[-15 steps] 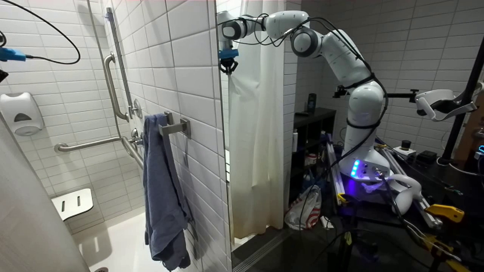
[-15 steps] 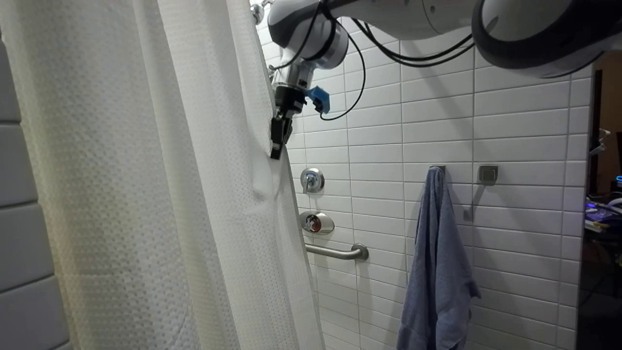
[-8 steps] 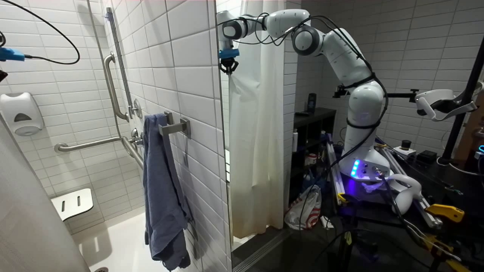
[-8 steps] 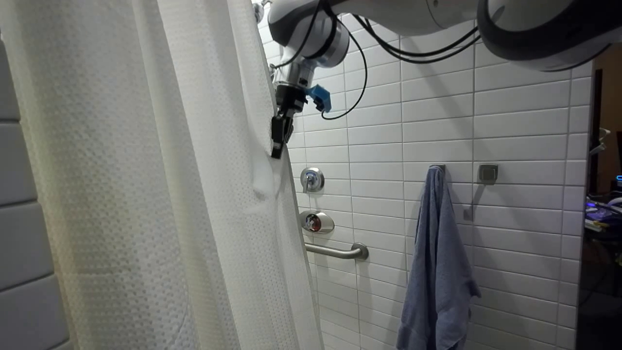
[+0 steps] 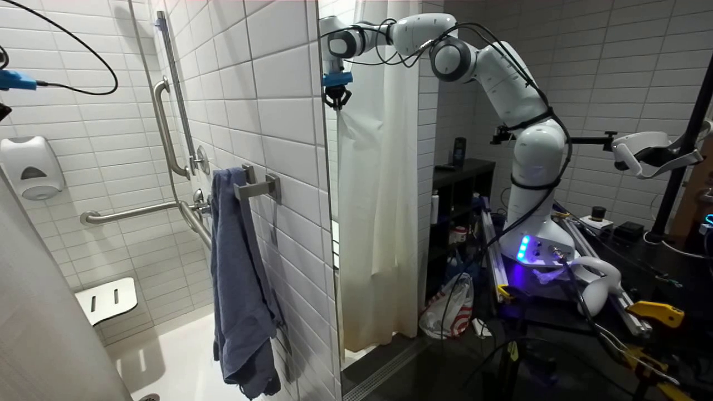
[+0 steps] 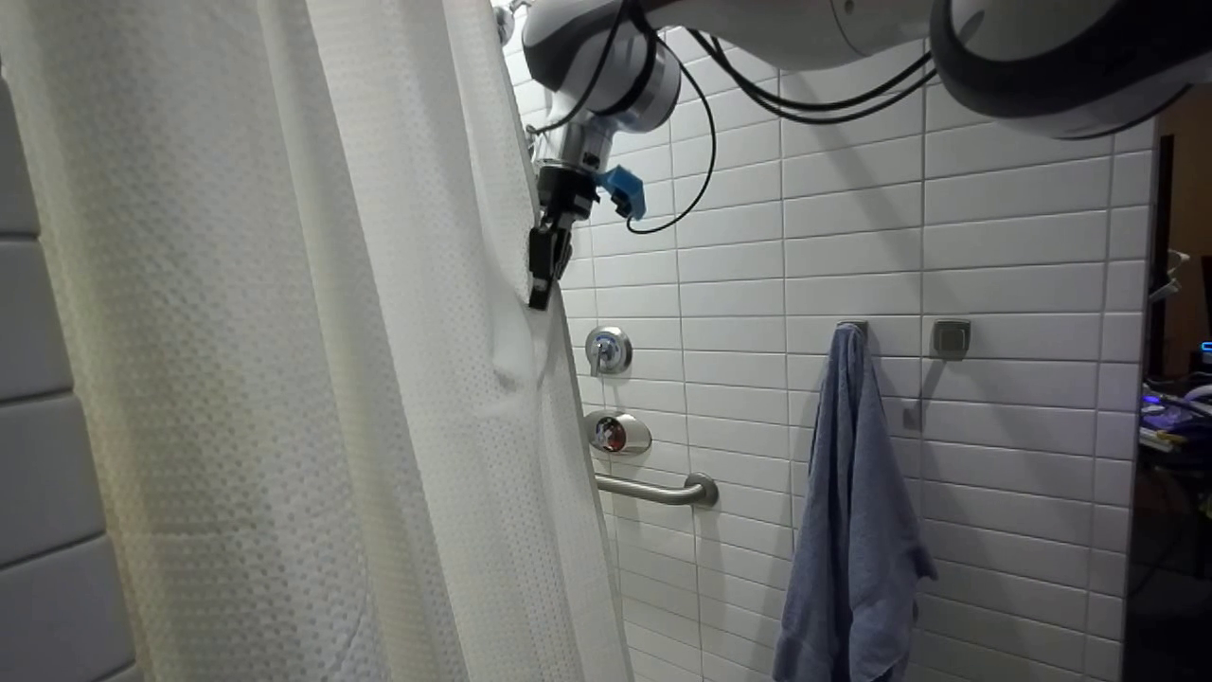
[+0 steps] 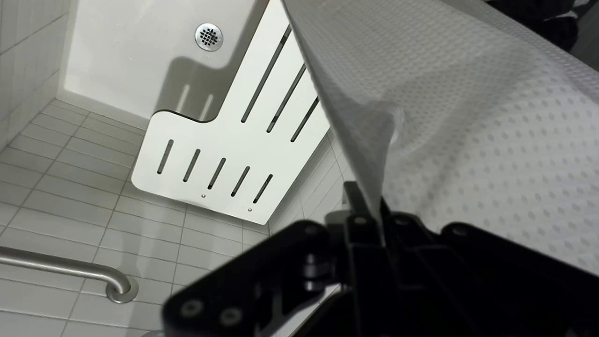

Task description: Close the shower curtain

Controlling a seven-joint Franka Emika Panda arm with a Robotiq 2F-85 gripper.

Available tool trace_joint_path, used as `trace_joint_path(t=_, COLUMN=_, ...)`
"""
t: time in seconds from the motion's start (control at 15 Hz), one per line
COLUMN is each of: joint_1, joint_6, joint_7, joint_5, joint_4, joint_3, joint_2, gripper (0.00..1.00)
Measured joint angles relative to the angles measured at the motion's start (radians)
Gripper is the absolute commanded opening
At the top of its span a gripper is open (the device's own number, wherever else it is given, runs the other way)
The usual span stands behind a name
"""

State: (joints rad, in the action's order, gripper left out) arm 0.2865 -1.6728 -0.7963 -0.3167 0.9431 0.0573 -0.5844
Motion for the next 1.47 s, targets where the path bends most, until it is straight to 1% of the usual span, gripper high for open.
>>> trace_joint_path(t=0.4, joint_1=-0.010, joint_6=-0.015, joint_7=0.001, joint_5=0.000, joint_4=0.005, joint_3=0.004, joint_2=-0.004, gripper=0.00)
trace_joint_path(t=0.73, joint_1=-0.025, joint_6=-0.076, joint_7=0.010, joint_5=0.000, joint_4=0.042, joint_3=0.039, joint_2=0.016, gripper=0.00)
trace_joint_path(t=1.0, joint_1=-0.028, joint_6=-0.128, joint_7=0.022, joint_5=0.000, joint_4=0.108, joint_3=0.078, joint_2=0.060, gripper=0.00)
trace_joint_path(t=1.47, joint_1=-0.029, joint_6=-0.215, joint_7=0.051, joint_5=0.025, joint_4=0.271, joint_3=0.151, joint_2=0.173, gripper=0.00)
